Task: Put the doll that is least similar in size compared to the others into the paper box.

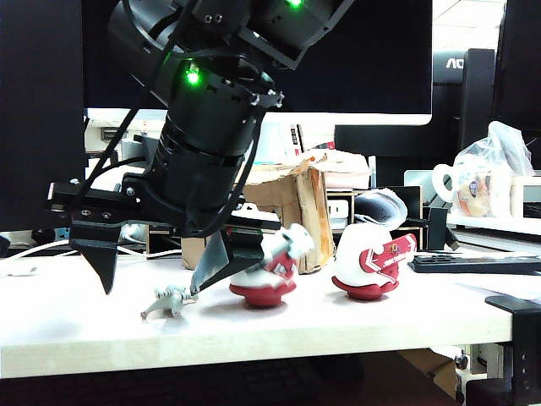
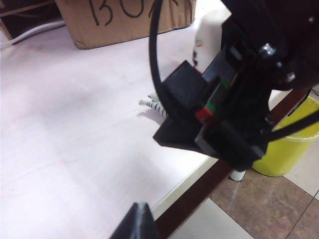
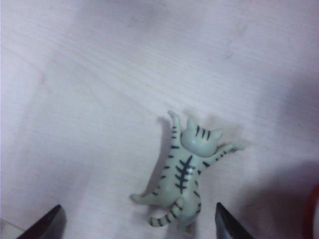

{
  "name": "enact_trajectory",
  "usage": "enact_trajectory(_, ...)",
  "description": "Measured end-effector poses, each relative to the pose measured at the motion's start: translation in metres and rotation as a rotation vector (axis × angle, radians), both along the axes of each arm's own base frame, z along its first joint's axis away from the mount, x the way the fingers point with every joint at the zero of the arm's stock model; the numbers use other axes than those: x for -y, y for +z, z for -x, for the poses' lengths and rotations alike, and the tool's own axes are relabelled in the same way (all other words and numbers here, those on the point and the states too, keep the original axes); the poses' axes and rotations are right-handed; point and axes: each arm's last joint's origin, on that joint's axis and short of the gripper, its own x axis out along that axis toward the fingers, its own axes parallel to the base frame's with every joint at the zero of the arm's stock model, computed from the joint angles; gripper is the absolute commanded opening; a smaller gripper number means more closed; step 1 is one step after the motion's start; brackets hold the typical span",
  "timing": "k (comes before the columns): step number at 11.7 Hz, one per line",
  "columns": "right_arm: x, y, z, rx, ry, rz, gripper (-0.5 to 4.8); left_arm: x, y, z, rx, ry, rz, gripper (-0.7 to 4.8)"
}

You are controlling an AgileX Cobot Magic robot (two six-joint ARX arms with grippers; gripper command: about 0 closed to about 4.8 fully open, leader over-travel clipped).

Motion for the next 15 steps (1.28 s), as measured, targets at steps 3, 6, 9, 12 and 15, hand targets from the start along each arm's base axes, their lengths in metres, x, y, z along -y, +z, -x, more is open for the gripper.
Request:
enact_trajectory(3, -0.005, -0.013, -0.002, -0.014, -0.015, -0.012, 3.86, 0.000, 0.000, 0.000, 0.000, 0.000, 0.000, -0.05)
enact_trajectory(6, -0.014, -0.015, -0.007, -0.017, -0.013, -0.011, 3.76, 0.000, 0.000, 0.000, 0.001, 0.000, 0.000, -0.05)
enact_trajectory(9, -0.015, -0.014, -0.008, -0.013, -0.020, -0.012, 3.23, 0.000, 0.000, 0.000, 0.000, 0.000, 0.000, -0.05)
enact_trajectory(12, -0.014, -0.014, -0.009, 0.010, -0.045, 0.000, 3.12, 0.000, 0.000, 0.000, 0.001, 0.000, 0.001, -0.05)
enact_trajectory(15, -0.012, -0.014, -0.013, 0.023, -0.065, 0.010, 3.04, 0.000, 0.000, 0.000, 0.001, 0.000, 0.001, -0.05)
